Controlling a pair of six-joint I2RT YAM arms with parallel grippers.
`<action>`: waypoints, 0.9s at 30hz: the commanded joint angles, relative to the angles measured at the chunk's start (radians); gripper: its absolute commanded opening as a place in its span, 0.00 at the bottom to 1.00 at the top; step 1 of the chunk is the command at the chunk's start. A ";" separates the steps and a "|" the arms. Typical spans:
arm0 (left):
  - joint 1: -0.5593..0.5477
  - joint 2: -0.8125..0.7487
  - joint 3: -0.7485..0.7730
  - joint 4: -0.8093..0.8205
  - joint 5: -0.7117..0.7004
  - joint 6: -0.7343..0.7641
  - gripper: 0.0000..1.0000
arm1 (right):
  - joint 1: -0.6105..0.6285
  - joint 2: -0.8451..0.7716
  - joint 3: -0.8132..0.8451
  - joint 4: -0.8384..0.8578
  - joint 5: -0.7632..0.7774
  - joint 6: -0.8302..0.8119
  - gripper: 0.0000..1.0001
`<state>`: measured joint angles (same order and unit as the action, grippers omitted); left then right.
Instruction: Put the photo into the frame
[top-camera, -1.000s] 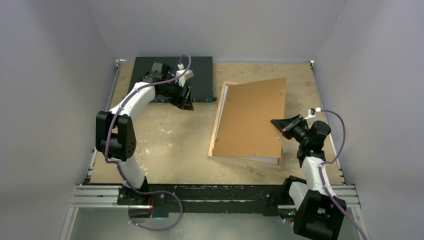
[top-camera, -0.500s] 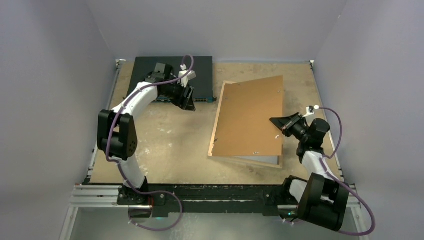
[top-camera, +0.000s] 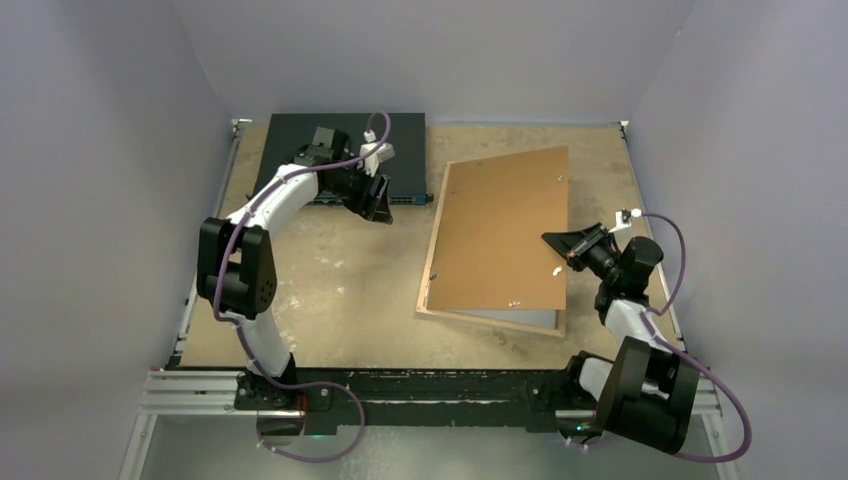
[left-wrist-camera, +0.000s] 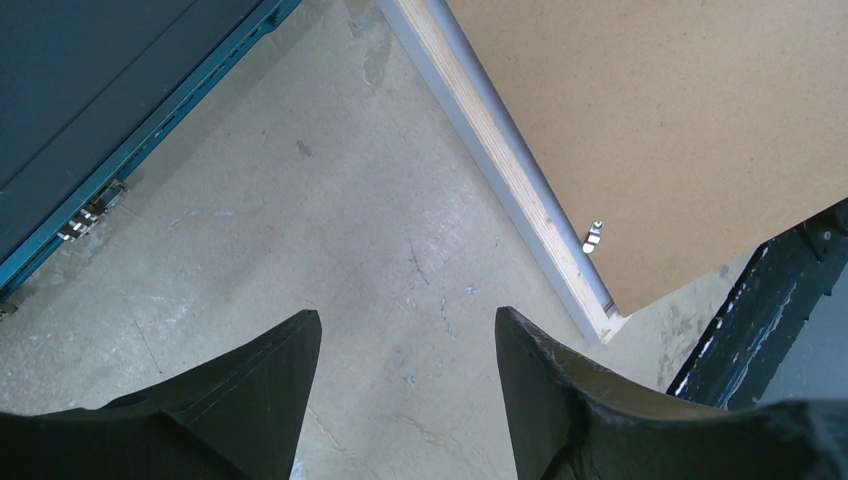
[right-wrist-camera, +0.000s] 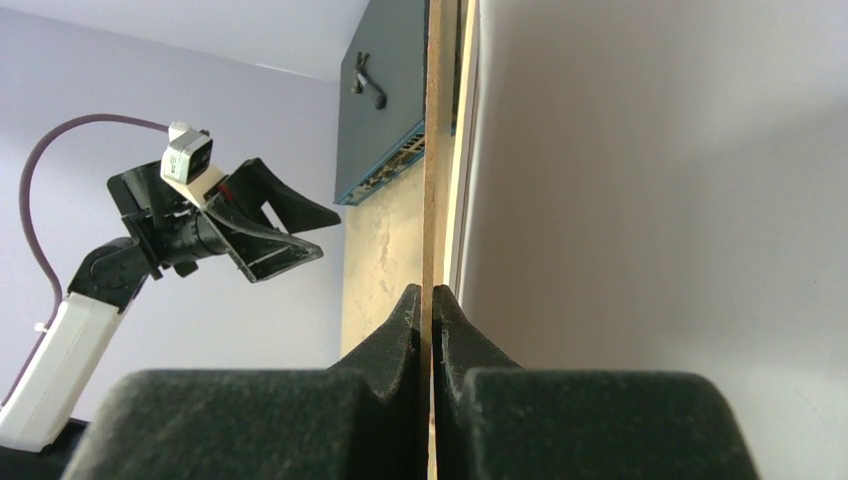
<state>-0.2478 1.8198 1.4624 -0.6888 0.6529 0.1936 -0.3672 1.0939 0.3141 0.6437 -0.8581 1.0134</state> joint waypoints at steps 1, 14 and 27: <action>-0.007 0.002 0.033 0.019 0.007 -0.008 0.63 | -0.006 -0.006 0.030 0.075 -0.052 0.015 0.00; -0.007 -0.010 0.023 0.012 0.013 -0.001 0.61 | -0.008 0.002 0.001 0.037 0.008 -0.015 0.00; -0.010 -0.007 0.024 0.008 0.017 -0.002 0.59 | -0.011 0.017 0.003 0.030 0.036 -0.030 0.00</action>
<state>-0.2501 1.8198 1.4624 -0.6895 0.6533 0.1940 -0.3725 1.1069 0.3061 0.6010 -0.8165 0.9932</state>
